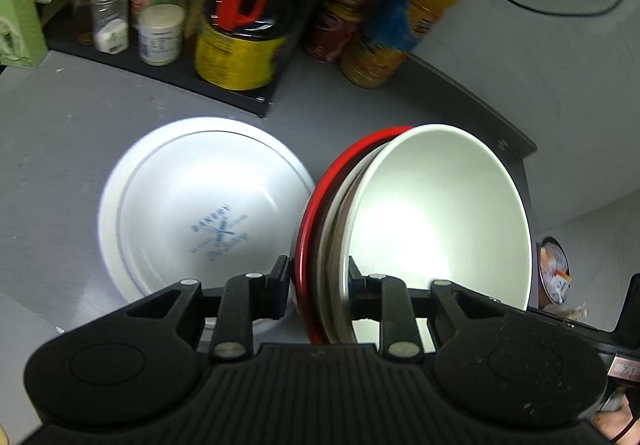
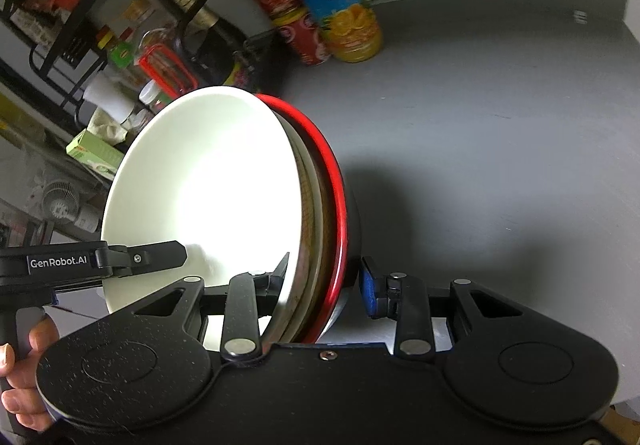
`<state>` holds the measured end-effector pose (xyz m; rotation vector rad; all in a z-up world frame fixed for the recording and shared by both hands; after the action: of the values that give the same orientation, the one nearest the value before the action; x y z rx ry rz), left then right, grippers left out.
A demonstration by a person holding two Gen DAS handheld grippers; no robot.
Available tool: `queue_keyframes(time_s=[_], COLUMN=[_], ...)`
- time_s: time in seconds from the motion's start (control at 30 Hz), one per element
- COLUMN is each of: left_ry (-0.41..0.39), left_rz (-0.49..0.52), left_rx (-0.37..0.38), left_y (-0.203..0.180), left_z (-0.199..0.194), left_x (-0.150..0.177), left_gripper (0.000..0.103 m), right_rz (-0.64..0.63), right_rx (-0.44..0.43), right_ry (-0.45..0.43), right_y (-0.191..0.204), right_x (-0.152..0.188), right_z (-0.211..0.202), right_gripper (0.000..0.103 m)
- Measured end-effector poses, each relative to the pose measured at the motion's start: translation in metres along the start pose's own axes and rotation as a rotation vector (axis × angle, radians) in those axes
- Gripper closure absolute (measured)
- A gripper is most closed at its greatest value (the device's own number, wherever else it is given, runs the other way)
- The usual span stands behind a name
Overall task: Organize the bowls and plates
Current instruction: 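Lift the bowl stack with both grippers and carry it over the plates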
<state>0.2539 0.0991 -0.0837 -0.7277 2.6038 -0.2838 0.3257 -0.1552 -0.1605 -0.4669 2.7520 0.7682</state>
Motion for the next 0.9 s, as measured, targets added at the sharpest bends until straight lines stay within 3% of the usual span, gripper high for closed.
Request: queue_keyframes(time_s=[0.5, 0.9], left_ry=[-0.004, 0.042], left_rz=[-0.118, -0.165], left_rx=[-0.042, -0.060], left_y=[0.081, 0.118], left_z=[0.000, 0.015], left_x=[-0.017, -0.019], left_gripper=[0.078, 0.078], right_rz=[-0.102, -0.123], right_rx=[0.000, 0.011], right_ry=[0.095, 0.177], right_y=[0.058, 0.073], right_x=[-0.013, -0.011], right_z=[0.060, 0.091], right_gripper=[0.070, 0.070])
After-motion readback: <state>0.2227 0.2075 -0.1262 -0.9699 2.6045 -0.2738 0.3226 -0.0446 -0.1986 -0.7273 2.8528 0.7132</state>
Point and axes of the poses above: each gripper's, at about its wrist camera, not at the fingertips, and z roughly the way its jaws point, y to its left, x to its underside, the point moved 1 cm from there along z, roughly the way its jaws point, and after that the axes turned 9 degrees about z, right-handed, at the moved point
